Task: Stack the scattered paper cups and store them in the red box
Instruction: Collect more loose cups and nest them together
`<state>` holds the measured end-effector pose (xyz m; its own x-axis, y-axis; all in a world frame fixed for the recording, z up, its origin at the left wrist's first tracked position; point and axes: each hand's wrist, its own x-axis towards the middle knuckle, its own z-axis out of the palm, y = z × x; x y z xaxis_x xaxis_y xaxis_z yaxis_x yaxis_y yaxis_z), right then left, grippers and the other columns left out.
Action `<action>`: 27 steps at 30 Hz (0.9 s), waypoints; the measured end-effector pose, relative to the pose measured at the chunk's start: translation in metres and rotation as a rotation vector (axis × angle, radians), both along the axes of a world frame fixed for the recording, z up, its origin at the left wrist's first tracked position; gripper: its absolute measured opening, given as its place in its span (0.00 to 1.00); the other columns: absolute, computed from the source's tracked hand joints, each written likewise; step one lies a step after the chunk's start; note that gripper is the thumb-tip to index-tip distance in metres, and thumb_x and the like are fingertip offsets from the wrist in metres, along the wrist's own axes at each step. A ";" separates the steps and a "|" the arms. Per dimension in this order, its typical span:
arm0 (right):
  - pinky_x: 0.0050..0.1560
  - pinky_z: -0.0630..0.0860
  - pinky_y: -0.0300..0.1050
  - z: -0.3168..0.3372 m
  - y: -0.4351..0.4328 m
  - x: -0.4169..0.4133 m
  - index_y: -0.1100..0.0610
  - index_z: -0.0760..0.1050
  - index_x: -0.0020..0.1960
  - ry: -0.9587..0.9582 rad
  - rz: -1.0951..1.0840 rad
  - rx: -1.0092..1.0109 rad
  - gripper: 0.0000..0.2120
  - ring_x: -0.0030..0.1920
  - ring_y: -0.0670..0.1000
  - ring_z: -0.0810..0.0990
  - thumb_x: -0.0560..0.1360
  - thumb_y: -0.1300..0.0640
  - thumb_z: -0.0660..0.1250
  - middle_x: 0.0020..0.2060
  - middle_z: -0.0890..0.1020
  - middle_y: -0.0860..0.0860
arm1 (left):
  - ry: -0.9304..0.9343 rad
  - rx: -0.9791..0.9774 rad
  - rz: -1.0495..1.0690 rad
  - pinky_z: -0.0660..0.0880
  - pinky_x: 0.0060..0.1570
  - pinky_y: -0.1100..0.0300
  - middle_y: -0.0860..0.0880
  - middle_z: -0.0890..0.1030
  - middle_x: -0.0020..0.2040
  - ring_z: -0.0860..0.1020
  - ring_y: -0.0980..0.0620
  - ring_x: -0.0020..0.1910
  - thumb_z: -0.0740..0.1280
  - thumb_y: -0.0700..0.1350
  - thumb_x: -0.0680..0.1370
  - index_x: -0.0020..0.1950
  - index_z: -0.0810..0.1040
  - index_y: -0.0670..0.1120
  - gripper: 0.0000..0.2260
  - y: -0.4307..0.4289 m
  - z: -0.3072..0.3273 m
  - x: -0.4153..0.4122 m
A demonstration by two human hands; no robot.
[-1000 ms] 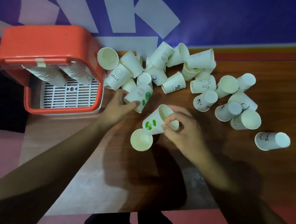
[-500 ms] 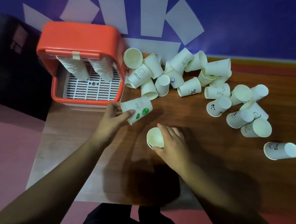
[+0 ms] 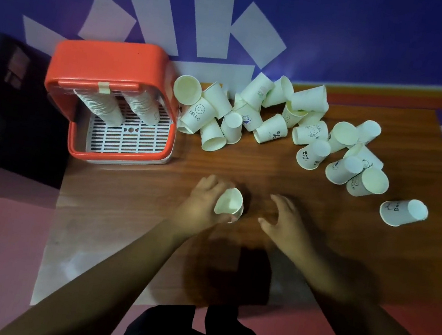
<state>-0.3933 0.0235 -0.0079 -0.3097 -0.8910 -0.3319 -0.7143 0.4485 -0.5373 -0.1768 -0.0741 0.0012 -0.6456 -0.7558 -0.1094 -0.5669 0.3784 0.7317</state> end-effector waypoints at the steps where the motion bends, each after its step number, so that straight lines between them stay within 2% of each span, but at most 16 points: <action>1: 0.72 0.65 0.50 0.000 0.000 -0.005 0.58 0.69 0.72 -0.005 -0.023 0.001 0.31 0.72 0.55 0.68 0.72 0.53 0.73 0.70 0.71 0.55 | -0.033 -0.056 -0.032 0.69 0.59 0.53 0.53 0.71 0.57 0.70 0.48 0.59 0.80 0.52 0.68 0.69 0.76 0.46 0.32 0.001 -0.006 -0.004; 3: 0.70 0.67 0.50 0.001 -0.002 -0.015 0.57 0.70 0.71 -0.010 -0.071 0.005 0.28 0.69 0.55 0.71 0.73 0.53 0.72 0.68 0.72 0.55 | -0.108 -0.135 -0.090 0.70 0.55 0.51 0.48 0.74 0.58 0.72 0.45 0.57 0.79 0.53 0.68 0.68 0.76 0.46 0.31 0.003 -0.019 -0.012; 5: 0.68 0.69 0.52 0.003 -0.008 -0.022 0.56 0.70 0.70 -0.014 -0.102 0.011 0.26 0.67 0.55 0.72 0.74 0.53 0.71 0.67 0.71 0.54 | -0.146 -0.178 -0.101 0.69 0.54 0.50 0.48 0.75 0.60 0.73 0.45 0.57 0.78 0.55 0.69 0.68 0.74 0.46 0.32 0.003 -0.027 -0.015; 8: 0.67 0.71 0.55 0.004 -0.021 -0.033 0.55 0.69 0.70 -0.036 -0.141 0.029 0.25 0.66 0.55 0.72 0.75 0.52 0.69 0.67 0.70 0.54 | -0.137 -0.163 -0.115 0.68 0.58 0.52 0.49 0.74 0.63 0.72 0.47 0.60 0.76 0.61 0.69 0.72 0.71 0.46 0.36 -0.003 -0.030 -0.017; 10: 0.67 0.71 0.55 0.004 -0.031 -0.040 0.56 0.70 0.70 -0.045 -0.151 0.012 0.24 0.66 0.55 0.73 0.76 0.52 0.69 0.67 0.70 0.54 | -0.097 -0.102 -0.069 0.69 0.62 0.51 0.48 0.73 0.64 0.71 0.48 0.63 0.76 0.62 0.70 0.71 0.71 0.46 0.36 -0.013 -0.027 -0.016; 12: 0.67 0.72 0.54 0.004 -0.044 -0.045 0.57 0.70 0.70 -0.034 -0.152 -0.006 0.23 0.66 0.55 0.73 0.77 0.53 0.68 0.67 0.70 0.55 | -0.062 -0.057 0.076 0.69 0.66 0.50 0.45 0.71 0.64 0.70 0.47 0.65 0.74 0.59 0.73 0.70 0.71 0.45 0.31 -0.034 -0.022 -0.014; 14: 0.67 0.72 0.53 0.007 -0.058 -0.047 0.56 0.69 0.70 -0.030 -0.143 -0.006 0.23 0.67 0.55 0.72 0.77 0.52 0.67 0.67 0.70 0.55 | -0.077 -0.146 0.230 0.70 0.67 0.47 0.41 0.71 0.65 0.70 0.43 0.66 0.73 0.53 0.76 0.69 0.70 0.42 0.27 -0.061 -0.014 -0.012; 16: 0.67 0.71 0.52 0.009 -0.075 -0.046 0.56 0.68 0.71 -0.036 -0.114 -0.015 0.24 0.67 0.55 0.72 0.78 0.52 0.67 0.67 0.70 0.55 | -0.098 -0.285 0.332 0.72 0.64 0.42 0.36 0.72 0.63 0.72 0.37 0.63 0.74 0.45 0.75 0.67 0.71 0.37 0.25 -0.090 -0.008 -0.011; 18: 0.66 0.71 0.50 0.011 -0.095 -0.042 0.56 0.68 0.71 -0.033 -0.075 -0.014 0.24 0.67 0.54 0.72 0.78 0.52 0.67 0.67 0.70 0.55 | -0.119 -0.305 0.403 0.74 0.60 0.42 0.34 0.73 0.60 0.73 0.35 0.59 0.74 0.41 0.72 0.64 0.71 0.34 0.24 -0.117 -0.003 -0.011; 23: 0.63 0.72 0.53 0.014 -0.159 -0.021 0.58 0.68 0.70 -0.049 -0.004 -0.042 0.24 0.64 0.56 0.73 0.77 0.51 0.67 0.65 0.72 0.56 | -0.151 -0.172 0.436 0.70 0.60 0.49 0.37 0.71 0.64 0.72 0.38 0.61 0.70 0.40 0.75 0.67 0.67 0.35 0.23 -0.162 0.001 -0.020; 27: 0.58 0.74 0.53 0.015 -0.208 -0.001 0.61 0.69 0.66 -0.070 -0.018 -0.082 0.23 0.59 0.58 0.75 0.76 0.52 0.68 0.60 0.74 0.58 | -0.196 -0.133 0.460 0.70 0.61 0.48 0.38 0.70 0.67 0.72 0.38 0.63 0.69 0.42 0.77 0.70 0.65 0.37 0.25 -0.181 -0.009 -0.026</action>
